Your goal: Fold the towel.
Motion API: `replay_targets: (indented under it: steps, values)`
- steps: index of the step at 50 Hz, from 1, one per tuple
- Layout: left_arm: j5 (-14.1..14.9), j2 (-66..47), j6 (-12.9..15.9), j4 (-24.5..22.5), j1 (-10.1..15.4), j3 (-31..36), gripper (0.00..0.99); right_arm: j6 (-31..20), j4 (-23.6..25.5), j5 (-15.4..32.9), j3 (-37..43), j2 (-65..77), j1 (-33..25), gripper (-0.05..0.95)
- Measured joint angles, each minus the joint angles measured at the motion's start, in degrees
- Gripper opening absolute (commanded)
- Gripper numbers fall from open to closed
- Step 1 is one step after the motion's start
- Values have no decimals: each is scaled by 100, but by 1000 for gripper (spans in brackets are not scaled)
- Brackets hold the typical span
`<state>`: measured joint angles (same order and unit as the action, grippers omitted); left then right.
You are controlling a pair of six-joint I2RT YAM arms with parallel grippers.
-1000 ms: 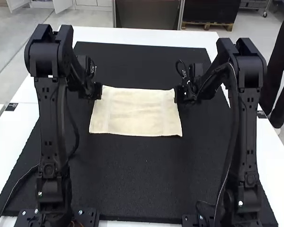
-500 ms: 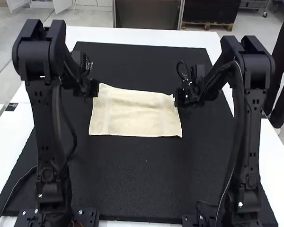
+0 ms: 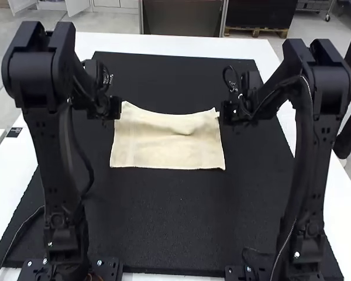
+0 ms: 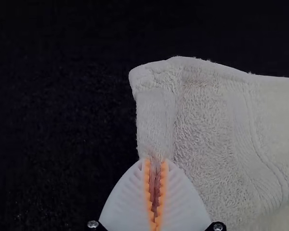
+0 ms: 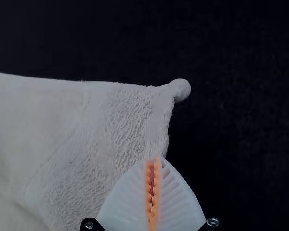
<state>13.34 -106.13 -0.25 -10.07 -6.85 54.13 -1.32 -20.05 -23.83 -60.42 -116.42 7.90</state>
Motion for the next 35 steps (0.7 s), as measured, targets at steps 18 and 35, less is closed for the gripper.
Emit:
replay_targets:
  steps: [18, 35]
  values:
    - [188, 1104, -2, 448, 0, -509, 20, 0, 210, -219, 485, 922, -293, -21]
    - [258, 1690, -2, 531, 0, -885, 20, -2, 503, -391, 636, 1113, -328, -21]
